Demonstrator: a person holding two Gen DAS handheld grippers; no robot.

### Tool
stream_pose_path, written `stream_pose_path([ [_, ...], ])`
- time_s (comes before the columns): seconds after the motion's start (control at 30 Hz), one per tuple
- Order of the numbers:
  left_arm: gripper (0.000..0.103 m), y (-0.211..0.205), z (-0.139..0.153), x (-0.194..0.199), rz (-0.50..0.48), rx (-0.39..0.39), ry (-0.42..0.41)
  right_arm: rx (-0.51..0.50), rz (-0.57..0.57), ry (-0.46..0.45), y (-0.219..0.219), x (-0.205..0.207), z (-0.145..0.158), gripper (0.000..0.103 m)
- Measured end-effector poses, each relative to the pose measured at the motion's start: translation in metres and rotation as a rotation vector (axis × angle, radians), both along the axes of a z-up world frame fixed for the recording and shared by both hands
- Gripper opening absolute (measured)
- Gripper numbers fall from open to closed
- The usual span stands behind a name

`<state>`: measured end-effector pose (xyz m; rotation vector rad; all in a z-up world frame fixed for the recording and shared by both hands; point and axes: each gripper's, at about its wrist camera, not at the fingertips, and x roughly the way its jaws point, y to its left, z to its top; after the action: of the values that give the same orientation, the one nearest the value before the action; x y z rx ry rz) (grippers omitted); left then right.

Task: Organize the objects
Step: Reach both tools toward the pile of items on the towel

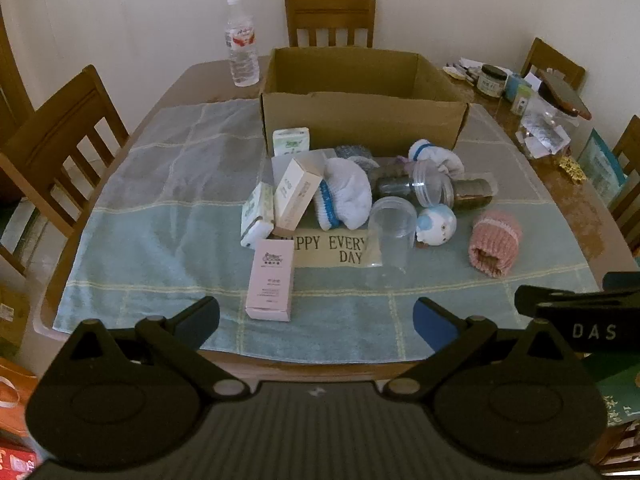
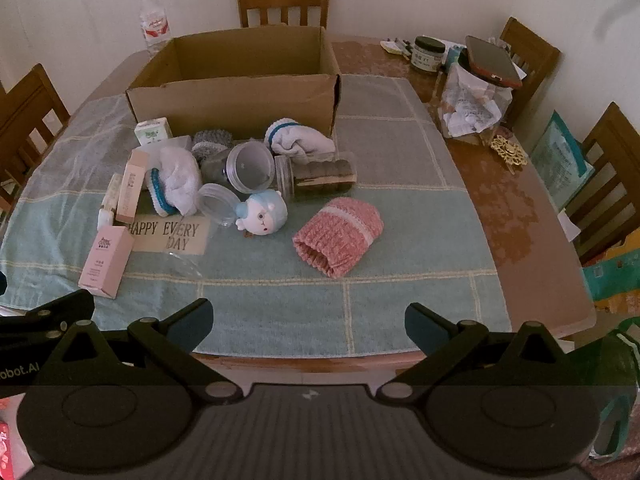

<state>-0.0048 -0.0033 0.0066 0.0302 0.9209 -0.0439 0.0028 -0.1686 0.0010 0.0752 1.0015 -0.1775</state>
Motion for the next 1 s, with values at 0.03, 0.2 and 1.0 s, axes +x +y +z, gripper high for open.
stream_pose_path([
  [0.03, 0.102, 0.000, 0.000, 0.000, -0.001, -0.003, 0.000, -0.003, -0.002, -0.001, 0.000, 0.000, 0.000, 0.103],
  [0.2, 0.102, -0.001, -0.001, 0.001, 0.002, -0.008, -0.005, -0.001, -0.004, -0.008, -0.001, -0.002, 0.001, 0.103],
  [1.0, 0.102, -0.010, -0.013, 0.009, 0.013, -0.016, -0.064, -0.020, 0.080, -0.042, -0.013, 0.018, -0.007, 0.103],
])
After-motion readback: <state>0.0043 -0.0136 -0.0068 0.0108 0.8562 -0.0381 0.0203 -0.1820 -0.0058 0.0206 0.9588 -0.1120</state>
